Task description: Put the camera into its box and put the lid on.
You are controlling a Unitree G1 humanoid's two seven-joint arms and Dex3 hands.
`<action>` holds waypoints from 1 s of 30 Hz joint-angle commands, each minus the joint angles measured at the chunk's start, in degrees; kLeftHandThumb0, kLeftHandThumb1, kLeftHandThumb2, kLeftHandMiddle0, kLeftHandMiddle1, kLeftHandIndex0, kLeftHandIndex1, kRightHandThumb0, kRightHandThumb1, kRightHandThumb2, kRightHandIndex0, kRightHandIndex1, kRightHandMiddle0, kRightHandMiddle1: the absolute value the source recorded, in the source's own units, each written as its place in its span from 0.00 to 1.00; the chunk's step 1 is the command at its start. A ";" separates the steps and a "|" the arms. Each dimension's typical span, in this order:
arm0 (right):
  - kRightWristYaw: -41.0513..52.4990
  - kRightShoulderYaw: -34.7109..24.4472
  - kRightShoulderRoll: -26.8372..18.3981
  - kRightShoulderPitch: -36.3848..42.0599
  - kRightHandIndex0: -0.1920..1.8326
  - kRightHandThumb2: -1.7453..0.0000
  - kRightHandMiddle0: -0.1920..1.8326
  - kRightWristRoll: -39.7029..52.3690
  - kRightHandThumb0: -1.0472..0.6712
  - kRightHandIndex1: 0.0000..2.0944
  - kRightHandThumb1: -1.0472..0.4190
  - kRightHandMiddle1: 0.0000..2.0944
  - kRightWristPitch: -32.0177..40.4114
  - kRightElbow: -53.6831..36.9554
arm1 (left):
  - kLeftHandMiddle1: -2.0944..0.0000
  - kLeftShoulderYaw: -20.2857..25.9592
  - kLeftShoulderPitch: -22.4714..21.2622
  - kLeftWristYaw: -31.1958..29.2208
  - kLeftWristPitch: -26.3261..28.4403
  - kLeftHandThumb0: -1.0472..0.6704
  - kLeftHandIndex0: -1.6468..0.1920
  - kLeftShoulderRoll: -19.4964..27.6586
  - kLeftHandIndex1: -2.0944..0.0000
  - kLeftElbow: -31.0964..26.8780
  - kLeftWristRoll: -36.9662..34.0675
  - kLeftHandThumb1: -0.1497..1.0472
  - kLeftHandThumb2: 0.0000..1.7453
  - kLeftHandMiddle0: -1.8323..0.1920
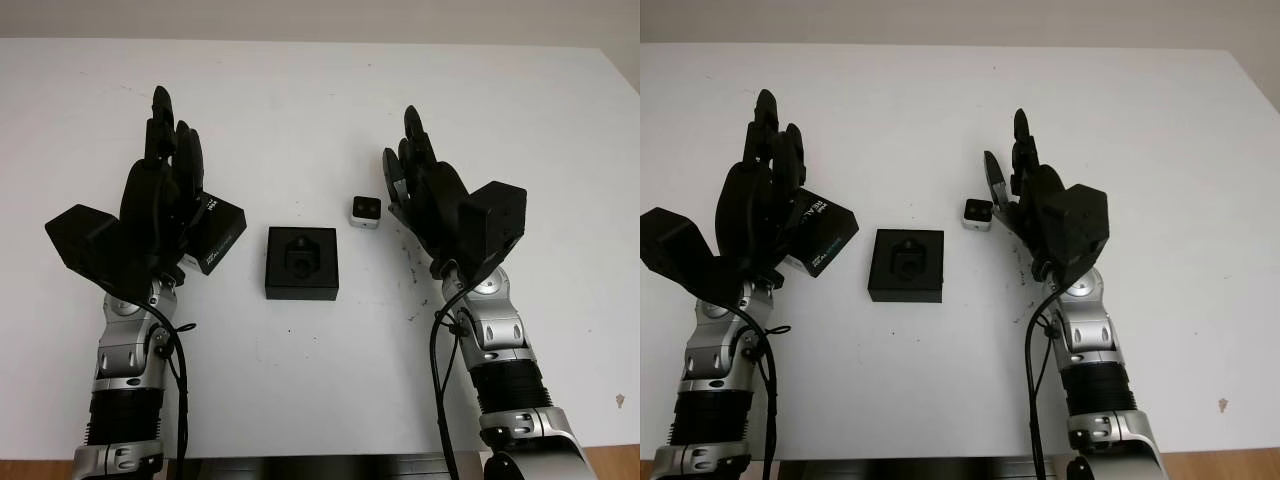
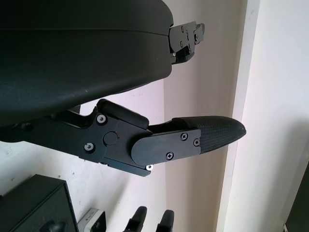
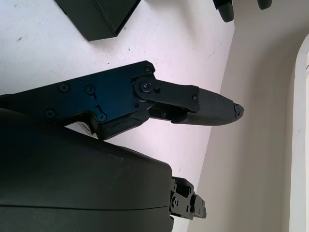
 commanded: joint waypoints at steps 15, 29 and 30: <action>0.95 0.77 -3.22 1.79 0.09 0.92 0.09 -3.11 0.22 0.04 0.02 0.04 -4.85 -5.96 | 1.00 0.00 2.49 0.65 0.39 0.16 1.00 -0.29 1.00 -3.52 -0.28 1.00 0.32 1.00; 12.09 10.51 -24.40 -9.06 0.30 0.97 0.30 -28.37 0.19 0.10 0.18 0.08 -5.39 -7.34 | 1.00 -0.48 2.04 0.75 1.30 0.16 1.00 -0.23 1.00 -3.73 0.21 1.00 0.32 1.00; 13.74 11.53 -25.23 -9.83 0.31 0.97 0.30 -29.96 0.18 0.10 0.18 0.08 -4.07 -7.65 | 1.00 -0.53 2.00 0.80 1.47 0.16 1.00 -0.06 1.00 -3.87 0.43 1.00 0.32 1.00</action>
